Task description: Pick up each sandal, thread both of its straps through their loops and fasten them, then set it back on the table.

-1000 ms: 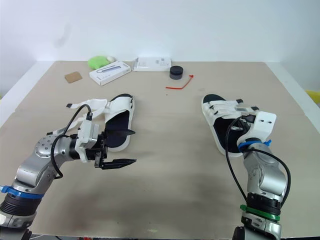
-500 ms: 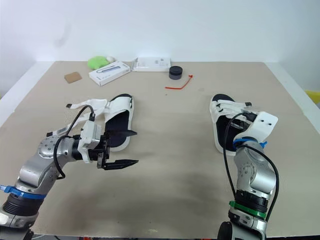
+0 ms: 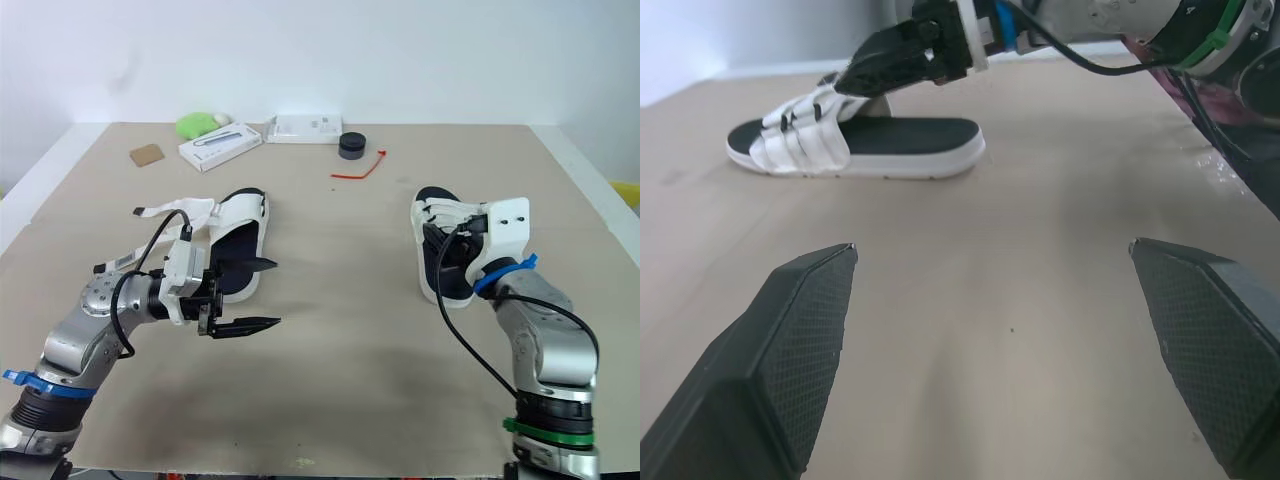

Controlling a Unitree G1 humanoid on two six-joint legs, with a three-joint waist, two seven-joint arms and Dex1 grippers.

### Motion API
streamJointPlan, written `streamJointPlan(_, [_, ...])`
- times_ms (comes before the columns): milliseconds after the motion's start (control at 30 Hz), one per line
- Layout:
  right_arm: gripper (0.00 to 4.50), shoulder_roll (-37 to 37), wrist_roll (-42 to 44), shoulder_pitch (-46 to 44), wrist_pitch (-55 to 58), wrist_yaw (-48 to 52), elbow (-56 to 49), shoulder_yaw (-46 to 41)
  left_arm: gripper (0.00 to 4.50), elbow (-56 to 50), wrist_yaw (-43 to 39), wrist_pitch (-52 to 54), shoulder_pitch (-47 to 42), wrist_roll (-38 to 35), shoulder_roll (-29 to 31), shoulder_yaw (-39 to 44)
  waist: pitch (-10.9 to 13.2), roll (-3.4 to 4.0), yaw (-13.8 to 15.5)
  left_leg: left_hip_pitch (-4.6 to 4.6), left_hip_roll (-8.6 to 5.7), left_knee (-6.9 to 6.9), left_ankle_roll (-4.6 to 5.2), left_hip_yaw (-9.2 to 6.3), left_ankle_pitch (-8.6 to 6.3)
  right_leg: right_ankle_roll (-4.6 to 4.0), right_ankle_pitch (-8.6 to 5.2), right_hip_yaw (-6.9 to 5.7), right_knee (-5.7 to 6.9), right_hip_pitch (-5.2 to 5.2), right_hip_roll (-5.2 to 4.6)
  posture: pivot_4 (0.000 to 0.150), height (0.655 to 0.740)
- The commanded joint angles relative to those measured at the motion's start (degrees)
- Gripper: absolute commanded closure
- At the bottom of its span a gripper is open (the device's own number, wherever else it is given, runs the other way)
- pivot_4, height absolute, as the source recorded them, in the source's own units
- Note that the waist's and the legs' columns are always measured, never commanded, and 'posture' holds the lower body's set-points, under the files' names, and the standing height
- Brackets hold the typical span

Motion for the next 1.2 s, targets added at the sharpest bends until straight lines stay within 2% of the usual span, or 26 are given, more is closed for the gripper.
streamJointPlan(33, [0.08,-6.7,1.8,2.9,-3.1,11.7,-3.8,1.7,0.0,0.9,-0.1,-1.0,-2.1,-1.2,-0.5,2.4,0.0,-0.01,0.1,0.0,-0.01,0.0,0.0,0.0,0.0,0.0,0.0,0.0,0.0,0.01,0.0,0.15,0.74])
streamJointPlan(233, [0.08,-13.9,7.6,6.8,-13.1,36.5,-4.7,5.3,0.0,2.6,-0.5,-2.7,-2.6,0.2,-1.0,2.3,0.0,-0.05,-0.1,0.03,0.03,0.04,0.05,0.05,-0.03,0.03,-0.01,0.03,-0.04,0.02,0.03,0.15,0.74])
streamJointPlan(333, [0.08,-14.3,7.8,3.6,-17.5,44.1,-1.6,8.7,0.0,4.0,1.2,-4.6,-2.3,2.8,-1.4,2.3,0.0,-0.07,0.0,0.05,0.09,0.13,0.05,0.03,-0.03,0.04,-0.01,0.02,-0.04,0.05,0.12,0.15,0.74])
streamJointPlan(400, [0.08,-9.8,6.7,-4.7,-22.3,48.7,5.5,13.6,0.0,4.9,6.8,-4.6,-2.3,6.6,-2.4,2.3,0.1,-0.16,-0.2,0.07,0.16,0.24,0.05,0.06,-0.03,0.1,0.01,0.03,-0.03,0.08,0.18,0.15,0.74])
streamJointPlan(467, [0.08,-5.3,8.1,-11.7,-21.7,50.3,10.4,16.2,0.0,4.6,12.1,-3.9,-2.1,9.2,-3.6,2.7,0.3,-0.45,-0.7,0.16,0.28,0.36,0.05,0.25,-0.02,0.22,0.12,0.15,-0.08,0.12,0.3,0.15,0.74])
streamJointPlan(533, [0.08,-3.3,7.6,-15.0,-21.9,51.4,12.9,17.4,0.0,4.2,15.1,-3.9,-1.5,10.8,-4.3,3.1,0.3,-0.57,-0.6,0.27,0.4,0.39,0.05,0.36,0.08,0.11,0.36,0.22,-0.09,0.15,0.4,0.15,0.74])
streamJointPlan(600, [0.08,-2.6,6.2,-16.5,-23.5,52.9,14.7,18.6,0.0,4.1,17.7,-4.4,-0.6,12.8,-4.7,3.2,0.3,-0.59,0.2,0.25,0.45,0.39,0.04,0.23,0.15,0.03,0.4,0.19,-0.04,0.14,0.49,0.15,0.74])
streamJointPlan(633, [0.08,-2.1,5.3,-17.4,-24.7,53.3,15.9,19.4,0.0,3.9,20.1,-3.9,0.0,13.9,-5.2,3.4,0.3,-0.59,0.4,0.21,0.46,0.39,0.03,0.1,0.15,-0.34,0.58,0.06,-0.02,0.14,0.48,0.15,0.74])
streamJointPlan(800, [0.08,0.9,4.1,-21.3,-27.2,54.9,20.3,21.1,0.0,-0.2,32.3,4.0,2.0,18.3,-8.8,3.2,0.3,-0.59,0.3,0.03,0.39,0.39,-0.02,0.09,0.14,-0.33,0.64,0.0,-0.04,0.02,0.27,0.15,0.74])
streamJointPlan(1033, [0.08,2.5,4.0,-23.3,-28.1,56.4,23.4,21.0,0.0,-3.2,38.5,9.9,2.6,20.6,-11.7,2.0,0.3,-0.59,0.3,0.0,0.39,0.39,-0.09,0.0,0.1,-0.38,0.67,-0.13,-0.03,0.01,0.22,0.15,0.74])
streamJointPlan(1200, [0.08,2.2,3.2,-22.6,-29.2,56.5,23.8,20.8,0.0,-0.8,41.9,13.6,-0.1,21.8,-14.2,1.1,0.3,-0.59,0.3,0.0,0.39,0.39,-0.11,0.0,0.11,-0.42,0.7,-0.15,-0.02,0.02,0.21,0.15,0.74])
